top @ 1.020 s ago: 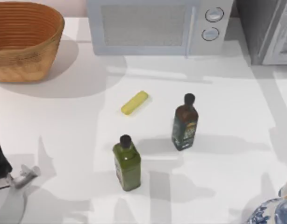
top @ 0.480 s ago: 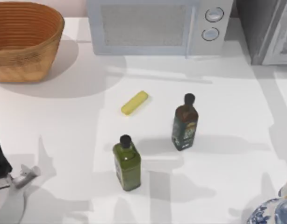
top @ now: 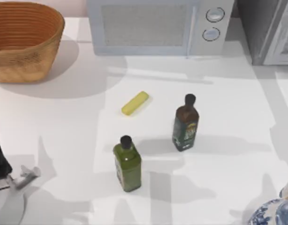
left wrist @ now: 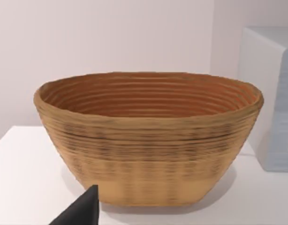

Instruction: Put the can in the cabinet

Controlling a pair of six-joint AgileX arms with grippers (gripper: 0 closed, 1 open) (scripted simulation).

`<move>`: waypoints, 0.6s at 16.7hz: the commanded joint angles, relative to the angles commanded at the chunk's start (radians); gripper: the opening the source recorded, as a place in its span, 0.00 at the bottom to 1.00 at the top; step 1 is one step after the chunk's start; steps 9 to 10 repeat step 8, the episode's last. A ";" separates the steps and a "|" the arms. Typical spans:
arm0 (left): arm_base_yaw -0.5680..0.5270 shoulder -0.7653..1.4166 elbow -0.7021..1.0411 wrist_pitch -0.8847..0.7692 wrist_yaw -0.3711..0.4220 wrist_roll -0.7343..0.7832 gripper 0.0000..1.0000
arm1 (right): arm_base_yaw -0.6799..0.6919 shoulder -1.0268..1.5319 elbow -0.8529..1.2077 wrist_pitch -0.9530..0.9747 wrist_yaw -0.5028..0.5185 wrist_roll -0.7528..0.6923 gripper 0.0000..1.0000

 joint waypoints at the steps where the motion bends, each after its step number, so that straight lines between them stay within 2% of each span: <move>1: 0.000 0.000 0.000 0.000 0.000 0.000 1.00 | 0.000 0.000 0.000 0.000 0.000 0.000 0.90; 2: 0.000 0.000 0.000 0.000 0.000 0.000 1.00 | 0.000 0.000 0.000 0.000 0.000 0.000 0.98; 3: 0.000 0.000 0.000 0.000 0.000 0.000 1.00 | 0.000 0.000 0.000 0.000 0.000 0.000 1.00; 10: 0.000 0.000 0.000 0.000 0.000 0.000 1.00 | 0.000 0.000 0.000 0.000 0.000 0.000 1.00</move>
